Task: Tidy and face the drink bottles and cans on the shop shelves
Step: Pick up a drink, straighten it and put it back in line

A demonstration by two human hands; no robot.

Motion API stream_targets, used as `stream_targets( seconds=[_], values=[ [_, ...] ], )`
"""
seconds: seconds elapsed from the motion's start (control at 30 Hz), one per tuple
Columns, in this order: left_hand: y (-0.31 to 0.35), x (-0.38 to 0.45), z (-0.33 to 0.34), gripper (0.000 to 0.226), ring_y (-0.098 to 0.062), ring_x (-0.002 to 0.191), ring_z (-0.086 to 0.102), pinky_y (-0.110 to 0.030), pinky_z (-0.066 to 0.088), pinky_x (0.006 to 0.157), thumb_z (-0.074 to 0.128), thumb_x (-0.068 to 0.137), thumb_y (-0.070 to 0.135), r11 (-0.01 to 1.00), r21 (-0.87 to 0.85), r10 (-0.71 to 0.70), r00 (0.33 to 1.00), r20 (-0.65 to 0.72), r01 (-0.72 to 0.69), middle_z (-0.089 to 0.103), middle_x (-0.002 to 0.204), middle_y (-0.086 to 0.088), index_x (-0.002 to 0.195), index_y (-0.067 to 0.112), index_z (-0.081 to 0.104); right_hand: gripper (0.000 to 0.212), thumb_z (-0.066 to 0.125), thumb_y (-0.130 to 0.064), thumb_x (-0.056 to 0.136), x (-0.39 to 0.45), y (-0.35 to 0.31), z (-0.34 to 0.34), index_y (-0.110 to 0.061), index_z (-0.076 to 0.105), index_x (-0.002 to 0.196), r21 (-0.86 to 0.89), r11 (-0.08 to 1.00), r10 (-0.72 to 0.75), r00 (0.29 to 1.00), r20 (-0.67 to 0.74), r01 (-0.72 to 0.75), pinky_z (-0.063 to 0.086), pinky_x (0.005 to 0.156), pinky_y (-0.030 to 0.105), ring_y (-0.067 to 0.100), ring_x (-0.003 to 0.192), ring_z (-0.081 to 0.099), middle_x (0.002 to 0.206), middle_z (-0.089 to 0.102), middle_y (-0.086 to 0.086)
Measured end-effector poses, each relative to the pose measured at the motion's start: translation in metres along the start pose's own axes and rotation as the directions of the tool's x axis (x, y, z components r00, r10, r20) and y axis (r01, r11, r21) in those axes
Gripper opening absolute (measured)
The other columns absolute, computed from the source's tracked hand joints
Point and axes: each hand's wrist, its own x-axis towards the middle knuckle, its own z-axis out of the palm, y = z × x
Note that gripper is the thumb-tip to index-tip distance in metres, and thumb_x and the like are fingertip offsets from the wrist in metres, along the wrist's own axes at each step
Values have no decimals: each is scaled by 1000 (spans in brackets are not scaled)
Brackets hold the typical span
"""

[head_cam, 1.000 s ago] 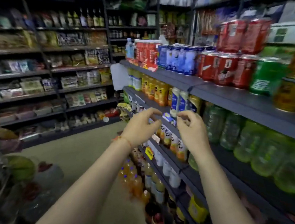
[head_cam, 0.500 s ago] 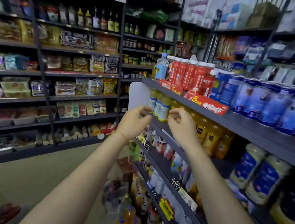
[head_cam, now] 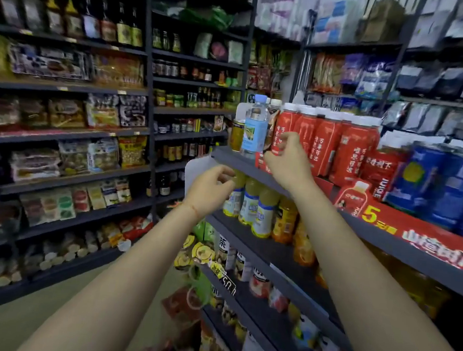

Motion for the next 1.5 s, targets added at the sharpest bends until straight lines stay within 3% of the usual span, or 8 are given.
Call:
stream_targets(
  seconds=[0.3,0.63,0.8,0.9,1.0,1.13,1.33,1.5],
  values=[
    [-27,137,12,52,-21,135,41,-31,38,106,56,96,19,990,115,72,995,65,-79,42,149,-3,146,17,42,63,71,-23,90,143,23,59,1,33,134,-54,985,166,986,10,-165,49,84,40,35,117,57,133,54,19],
    [-57,154,11,52,-16,133,44,-35,42,106,58,93,20,992,-101,85,992,90,-76,48,144,1,143,21,45,56,81,-32,80,154,38,73,-11,53,123,88,987,139,988,-63,-133,53,92,42,23,110,63,123,64,5],
    [-40,104,-24,34,-9,117,53,-27,46,93,53,100,25,904,-428,1,1000,13,5,56,129,4,134,24,55,48,80,-37,81,93,-34,39,-21,55,118,230,967,-59,972,-226,113,49,67,7,-9,87,59,100,61,-19],
    [-34,61,-43,32,-15,111,64,-39,52,97,48,101,38,723,-681,-88,993,77,117,67,123,-2,126,24,61,36,75,-39,85,35,-68,31,-20,62,112,330,941,-27,991,-133,70,51,62,11,-3,84,66,101,67,-14],
    [-43,6,-45,41,-22,104,66,-45,51,96,40,100,47,472,-843,-81,965,249,257,72,109,-4,120,20,64,31,69,-38,90,-31,-71,43,-12,69,108,464,865,159,981,111,-192,57,60,23,12,78,74,95,76,2],
    [-71,-66,-24,55,-29,107,64,-48,49,96,37,100,53,293,-823,-115,873,474,486,67,123,-14,130,13,61,28,71,-36,88,-120,-45,71,-11,72,101,421,794,373,899,231,-438,59,67,31,20,82,75,93,77,6],
    [-67,-163,26,54,-31,113,62,-39,57,82,42,99,50,232,-721,-83,752,654,653,60,133,-20,135,13,58,31,72,-40,87,-229,-17,41,-12,73,100,326,755,516,822,242,-569,59,72,33,18,83,75,93,77,4],
    [-8,-225,81,60,-33,120,60,-45,51,97,56,88,50,267,-666,1,691,723,696,61,132,-19,135,12,58,26,71,-38,88,-303,-5,-45,-16,74,102,318,765,522,828,205,-561,54,61,23,9,75,74,89,77,-2]
  ],
)
